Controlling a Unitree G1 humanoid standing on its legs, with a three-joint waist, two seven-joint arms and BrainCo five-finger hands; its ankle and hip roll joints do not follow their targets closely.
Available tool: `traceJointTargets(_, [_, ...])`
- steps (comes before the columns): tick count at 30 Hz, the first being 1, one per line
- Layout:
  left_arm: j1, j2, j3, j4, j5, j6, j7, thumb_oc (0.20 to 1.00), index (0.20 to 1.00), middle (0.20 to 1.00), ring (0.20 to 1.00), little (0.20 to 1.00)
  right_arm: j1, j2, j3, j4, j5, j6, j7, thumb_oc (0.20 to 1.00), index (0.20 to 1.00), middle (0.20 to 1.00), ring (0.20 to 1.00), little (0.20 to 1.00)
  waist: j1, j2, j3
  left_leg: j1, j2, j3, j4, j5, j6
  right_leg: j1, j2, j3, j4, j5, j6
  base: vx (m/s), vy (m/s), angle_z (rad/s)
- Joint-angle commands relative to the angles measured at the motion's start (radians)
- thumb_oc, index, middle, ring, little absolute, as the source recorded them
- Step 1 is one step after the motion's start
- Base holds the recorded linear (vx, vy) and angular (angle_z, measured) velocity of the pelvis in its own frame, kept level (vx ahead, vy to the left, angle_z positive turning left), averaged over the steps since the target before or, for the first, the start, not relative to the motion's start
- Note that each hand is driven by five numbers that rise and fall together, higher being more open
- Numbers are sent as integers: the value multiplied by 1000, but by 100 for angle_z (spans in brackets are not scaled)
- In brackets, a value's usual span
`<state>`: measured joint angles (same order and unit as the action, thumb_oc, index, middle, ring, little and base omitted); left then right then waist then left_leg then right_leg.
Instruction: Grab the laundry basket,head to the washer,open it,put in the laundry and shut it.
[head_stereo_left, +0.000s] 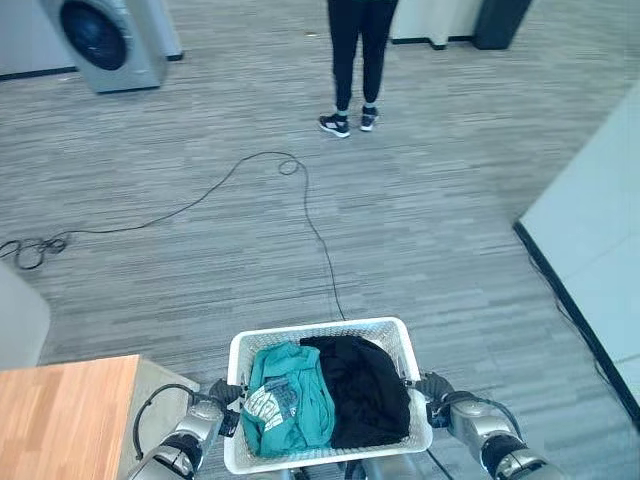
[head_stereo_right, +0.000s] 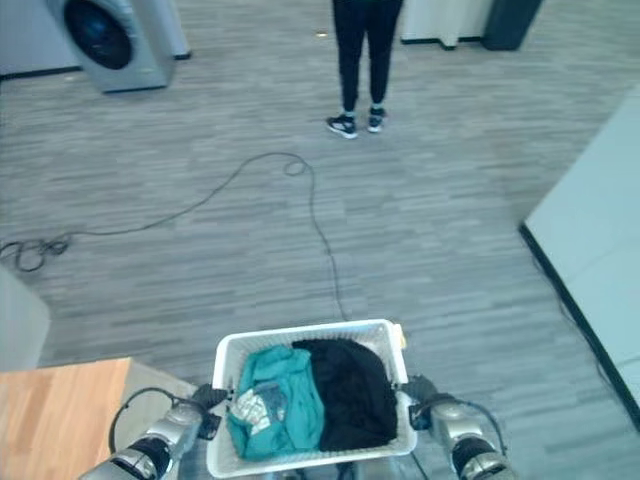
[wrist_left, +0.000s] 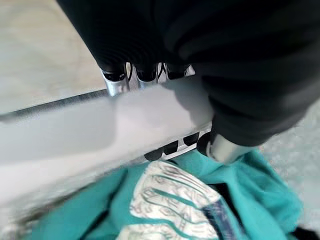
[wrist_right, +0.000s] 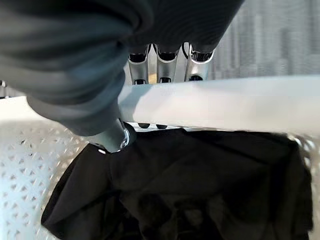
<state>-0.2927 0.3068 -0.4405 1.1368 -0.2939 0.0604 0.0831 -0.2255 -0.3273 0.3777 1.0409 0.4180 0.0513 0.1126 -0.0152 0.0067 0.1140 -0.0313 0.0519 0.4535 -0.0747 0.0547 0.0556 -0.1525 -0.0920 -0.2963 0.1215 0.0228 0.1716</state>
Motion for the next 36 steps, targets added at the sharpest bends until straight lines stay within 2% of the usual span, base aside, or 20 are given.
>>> traceJointTargets(1, [-55,-49,38,-19,-45,-77,-88,200,200,200,200,200,-21,-8,-13,8,1,-31,58,200,200,200,200,200,18,-15,11,34,-25,-5,66,-58,-87,59,-6,32,-58,25,-6,125,-108,41])
traceJointTargets(8, [-53,-59,36,-23,-38,-75,-99,200,200,200,200,200,25,-52,-17,-71,-40,-34,64,200,200,200,200,200,-11,-14,23,16,-3,-17,122,-69,-100,63,9,24,-41,-10,-32,25,-94,1])
traceJointTargets(9, [-54,-59,37,-23,-38,-76,-99,200,200,200,200,200,24,-52,-16,-72,-40,-34,64,200,200,200,200,200,-11,-18,24,5,-1,-3,125,-51,-92,53,8,20,-44,6,-42,8,-113,4])
traceJointTargets(10, [-59,-62,36,-22,-41,-75,-99,200,200,200,200,200,28,-63,-16,-86,-48,-36,60,200,200,200,200,200,-16,-14,30,9,3,-19,134,-71,-103,62,11,23,-37,-14,-37,30,-60,5])
traceJointTargets(11, [-63,-64,39,-20,-45,-75,-95,200,200,200,200,200,34,-71,-22,-97,-59,-39,54,200,200,200,200,200,-21,-11,33,7,2,-22,126,-67,-104,59,12,21,-31,-19,-39,106,-31,4])
traceJointTargets(20, [-73,-61,32,-18,-27,-73,-89,200,200,200,200,200,37,-69,-24,-92,-62,-41,53,200,200,200,200,200,-21,-13,29,-12,9,-9,190,-108,-104,69,-3,22,-31,-15,-34,23,39,-1])
traceJointTargets(21, [-76,-60,26,-15,-5,-71,-89,200,200,200,200,200,36,-68,-28,-91,-56,-39,54,200,200,200,200,200,-20,-18,30,-23,8,5,193,-92,-94,61,-8,15,-35,3,-41,-47,75,3])
traceJointTargets(23, [-82,-56,0,-49,39,-69,-86,200,200,200,200,200,35,-66,-30,-88,-54,-36,57,200,200,200,200,200,-16,-14,26,-17,-2,7,184,-102,-85,60,-18,16,-28,8,-31,35,152,11])
traceJointTargets(24, [-76,-56,-5,-63,37,-69,-87,200,200,200,200,200,36,-67,-33,-88,-54,-36,55,200,200,200,200,200,-13,-4,26,0,-13,-11,174,-126,-83,65,-24,24,-7,-7,-14,106,230,14])
traceJointTargets(27, [-73,-42,-26,-133,49,-67,-94,200,200,200,200,200,28,-72,-32,-99,-67,-34,57,200,200,200,200,200,-18,13,39,11,-40,-13,136,-107,-46,-1,-63,48,121,40,4,-23,202,7])
traceJointTargets(28, [-72,-41,-26,-134,49,-66,-94,200,200,200,200,200,28,-72,-32,-100,-67,-33,57,200,200,200,200,200,-17,12,39,11,-41,-13,135,-107,-46,-3,-64,49,124,39,4,4,264,7])
traceJointTargets(29, [-68,-21,-27,-212,46,-66,-90,200,200,200,200,200,25,-81,-20,-161,-94,-28,61,200,200,200,200,200,-24,26,63,26,-57,-28,112,-101,-24,-56,-90,55,254,71,11,-1,168,8])
traceJointTargets(30, [-67,-21,-27,-212,46,-66,-90,200,200,200,200,200,25,-81,-20,-162,-94,-27,61,200,200,200,200,200,-24,25,62,25,-58,-27,112,-101,-23,-58,-91,56,257,69,11,75,263,20])
traceJointTargets(31, [-63,-15,-19,-233,36,-70,-88,200,200,200,200,200,30,-83,-14,-202,-99,-29,66,200,200,200,200,200,-28,29,72,49,-70,-42,94,-122,-24,-80,-102,60,300,59,30,66,127,21])
traceJointTargets(32, [-63,-8,-14,-237,28,-70,-91,200,200,200,200,200,36,-85,2,-255,-93,-30,83,200,200,200,200,200,-42,25,87,50,-80,-43,72,-100,-18,-138,-59,92,265,77,7,151,153,4])
traceJointTargets(33, [-76,-2,-15,-234,34,-71,-91,200,200,200,200,200,33,-83,17,-278,-93,-26,91,200,200,200,200,200,-52,22,99,51,-88,-51,78,-113,-20,-187,-38,102,207,83,0,75,56,-14])
traceJointTargets(34, [-76,-2,-15,-234,34,-71,-91,200,200,200,200,200,33,-83,17,-278,-93,-26,91,200,200,200,200,200,-52,22,99,51,-88,-51,78,-113,-20,-187,-38,102,207,83,0,284,27,-11])
traceJointTargets(35, [-90,-2,-20,-226,36,-73,-92,200,200,200,200,200,31,-82,32,-287,-93,-29,96,200,200,200,200,200,-61,19,107,72,-97,-72,84,-154,-32,-220,-38,108,107,88,11,259,-51,4])
traceJointTargets(36, [-95,-3,-16,-218,41,-75,-93,200,200,200,200,200,32,-84,37,-297,-96,-29,97,200,200,200,200,200,-73,9,109,73,-103,-73,101,-162,-34,-225,-38,114,42,122,7,260,-51,22])
